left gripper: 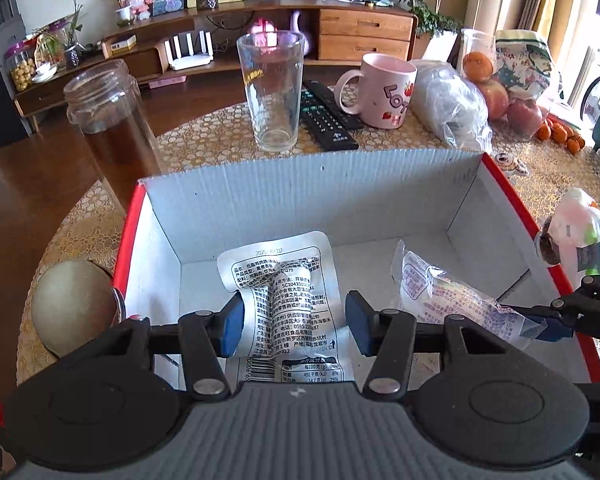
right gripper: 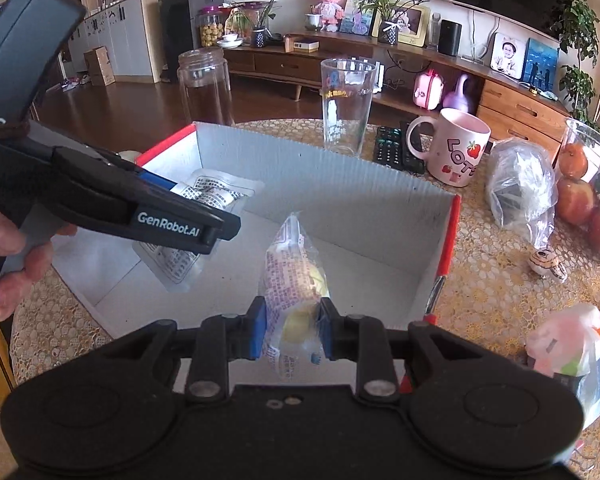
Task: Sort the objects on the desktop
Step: 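Carry both items into the red box and open both grippers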
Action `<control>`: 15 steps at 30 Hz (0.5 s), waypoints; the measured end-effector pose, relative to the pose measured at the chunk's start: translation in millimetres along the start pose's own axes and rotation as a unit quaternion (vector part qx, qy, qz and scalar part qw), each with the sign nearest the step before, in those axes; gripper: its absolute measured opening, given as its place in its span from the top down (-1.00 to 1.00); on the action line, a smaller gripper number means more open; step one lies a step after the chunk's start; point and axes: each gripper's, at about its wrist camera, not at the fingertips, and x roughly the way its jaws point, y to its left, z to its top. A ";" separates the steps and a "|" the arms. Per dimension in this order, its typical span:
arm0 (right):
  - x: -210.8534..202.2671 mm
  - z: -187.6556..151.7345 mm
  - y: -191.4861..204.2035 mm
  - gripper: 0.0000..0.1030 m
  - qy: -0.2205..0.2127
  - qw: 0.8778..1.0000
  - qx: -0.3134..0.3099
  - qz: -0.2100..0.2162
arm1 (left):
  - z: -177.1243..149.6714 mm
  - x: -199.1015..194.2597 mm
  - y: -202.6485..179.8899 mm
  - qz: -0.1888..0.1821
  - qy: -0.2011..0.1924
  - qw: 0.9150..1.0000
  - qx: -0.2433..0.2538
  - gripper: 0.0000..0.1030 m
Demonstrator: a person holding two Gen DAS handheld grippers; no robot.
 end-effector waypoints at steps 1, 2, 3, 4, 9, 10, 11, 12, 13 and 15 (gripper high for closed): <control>3.1 0.1 0.2 0.49 0.006 1.000 0.000 -0.001 | 0.4 4.5 -0.4 0.001 0.010 1.000 0.002 -0.01; 6.3 0.6 0.1 0.49 0.011 1.000 0.001 -0.001 | 0.5 8.0 -0.7 0.001 0.020 1.000 0.004 -0.01; 9.1 0.9 -0.1 0.49 0.018 1.000 0.001 0.000 | 0.9 11.0 -0.8 0.001 0.028 1.000 0.004 -0.01; 10.8 1.0 -0.1 0.49 0.020 1.000 0.001 0.002 | 1.5 15.0 -0.2 0.000 0.037 0.999 0.003 -0.01; 12.3 2.8 5.0 0.48 0.021 1.000 -0.011 0.003 | 1.8 26.9 2.0 -0.004 0.062 0.998 -0.005 -0.02; 12.4 2.1 5.6 0.48 0.022 1.000 -0.013 0.004 | 1.9 28.4 3.2 -0.005 0.066 0.998 -0.009 -0.02; 12.6 1.4 5.6 0.48 0.024 1.000 -0.014 0.004 | 2.2 29.9 4.6 -0.006 0.071 0.997 -0.013 -0.02; 12.4 0.6 5.7 0.47 0.024 1.000 -0.014 0.005 | 2.2 31.2 5.5 -0.007 0.074 0.997 -0.017 -0.02; 12.5 -0.4 5.7 0.47 0.026 1.000 -0.014 0.006 | 2.9 32.3 6.2 -0.008 0.077 0.997 -0.020 -0.04; 12.8 -2.4 6.2 0.46 0.030 0.999 -0.013 0.007 | 4.4 34.9 7.8 -0.011 0.087 0.996 -0.030 -0.04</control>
